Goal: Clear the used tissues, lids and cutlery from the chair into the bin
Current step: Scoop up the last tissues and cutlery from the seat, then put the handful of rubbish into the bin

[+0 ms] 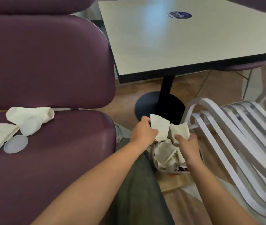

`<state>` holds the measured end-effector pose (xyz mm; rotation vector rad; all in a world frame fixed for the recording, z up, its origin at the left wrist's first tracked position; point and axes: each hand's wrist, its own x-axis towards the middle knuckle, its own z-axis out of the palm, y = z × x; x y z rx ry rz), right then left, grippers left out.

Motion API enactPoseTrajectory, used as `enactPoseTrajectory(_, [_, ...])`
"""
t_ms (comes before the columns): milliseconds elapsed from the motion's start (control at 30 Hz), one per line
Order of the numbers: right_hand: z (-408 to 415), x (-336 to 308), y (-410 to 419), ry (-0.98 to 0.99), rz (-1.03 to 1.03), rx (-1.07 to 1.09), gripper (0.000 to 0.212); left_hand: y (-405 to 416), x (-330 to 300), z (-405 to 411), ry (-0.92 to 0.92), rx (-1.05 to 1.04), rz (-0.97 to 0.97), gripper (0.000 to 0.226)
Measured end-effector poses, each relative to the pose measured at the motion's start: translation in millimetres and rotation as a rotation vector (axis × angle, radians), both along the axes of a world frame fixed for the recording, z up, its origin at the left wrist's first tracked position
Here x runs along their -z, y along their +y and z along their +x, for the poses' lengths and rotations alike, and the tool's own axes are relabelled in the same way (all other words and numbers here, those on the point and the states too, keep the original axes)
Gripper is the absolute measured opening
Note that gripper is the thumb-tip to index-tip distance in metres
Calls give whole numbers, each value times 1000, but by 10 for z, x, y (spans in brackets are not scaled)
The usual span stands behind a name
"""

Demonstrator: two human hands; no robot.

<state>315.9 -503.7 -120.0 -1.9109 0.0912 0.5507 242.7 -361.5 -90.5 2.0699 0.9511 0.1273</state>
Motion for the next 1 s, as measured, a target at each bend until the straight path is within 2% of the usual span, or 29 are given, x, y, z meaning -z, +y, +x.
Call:
enactPoseTrajectory(167, [201, 276, -233, -52, -153, 58, 78, -232, 217, 169, 183, 144, 84, 43])
enactPoseTrajectory(267, [300, 319, -305, -148, -306, 49, 60, -334, 291, 217, 292, 231, 181, 41])
enactPoseTrajectory(333, [372, 322, -331, -168, -322, 49, 51, -404, 355, 257, 332, 292, 214, 39])
enactPoseTrajectory(467, [440, 336, -307, -231, -361, -97, 41, -480, 461, 294, 328, 362, 176, 43])
enactPoseTrajectory(733, [441, 422, -53, -316, -393, -360, 49, -226, 470, 269, 226, 255, 213, 28])
enactPoseTrajectory(900, [308, 251, 243, -286, -312, -415, 42, 73, 321, 155, 178, 148, 249, 20])
enactPoseTrajectory(1000, [190, 66, 482, -286, -226, -454, 43, 304, 205, 25, 139, 96, 247, 22])
